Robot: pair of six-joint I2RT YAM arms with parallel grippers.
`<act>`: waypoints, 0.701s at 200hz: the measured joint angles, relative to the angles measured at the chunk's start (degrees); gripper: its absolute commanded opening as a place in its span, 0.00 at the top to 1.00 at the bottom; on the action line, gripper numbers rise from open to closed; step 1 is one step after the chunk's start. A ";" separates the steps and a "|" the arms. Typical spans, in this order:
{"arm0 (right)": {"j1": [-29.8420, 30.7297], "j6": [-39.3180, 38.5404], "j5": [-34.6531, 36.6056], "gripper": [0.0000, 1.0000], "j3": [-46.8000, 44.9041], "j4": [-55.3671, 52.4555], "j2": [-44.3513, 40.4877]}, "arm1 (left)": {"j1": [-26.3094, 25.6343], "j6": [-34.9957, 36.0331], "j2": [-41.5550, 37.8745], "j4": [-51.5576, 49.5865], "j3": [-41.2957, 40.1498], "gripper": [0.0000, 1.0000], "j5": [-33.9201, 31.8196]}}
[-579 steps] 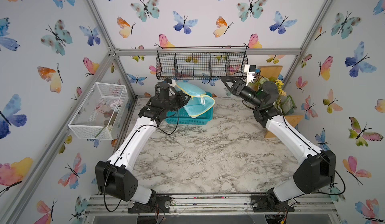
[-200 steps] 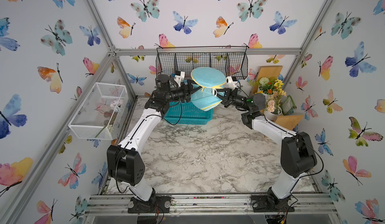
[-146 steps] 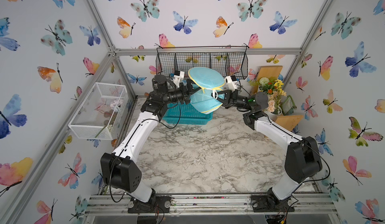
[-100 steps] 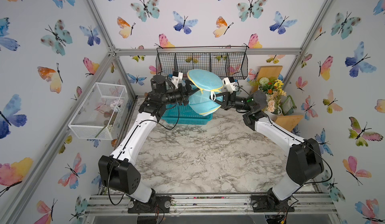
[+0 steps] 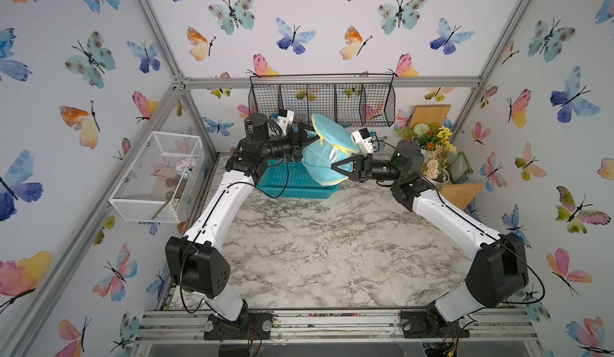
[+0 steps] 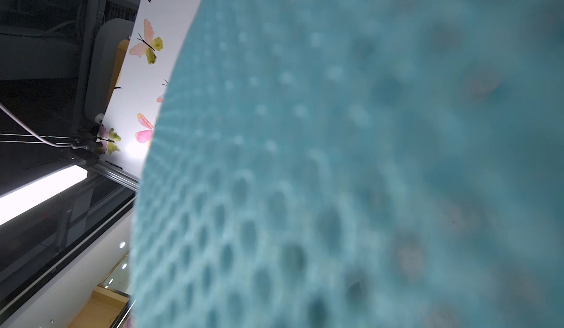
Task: Turn the laundry bag inside out
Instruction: Turn over the laundry bag.
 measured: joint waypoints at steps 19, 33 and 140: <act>0.26 -2.47 -1.05 0.97 0.74 -3.23 0.00 | 0.04 0.17 0.50 0.22 0.31 0.30 0.70; 0.68 -3.56 -1.68 0.97 1.57 -4.61 0.02 | 0.17 0.13 0.83 0.55 0.66 0.31 1.40; 2.78 21.38 -4.46 0.97 8.72 26.40 8.63 | 1.18 -10.36 1.07 22.10 -6.47 0.76 4.35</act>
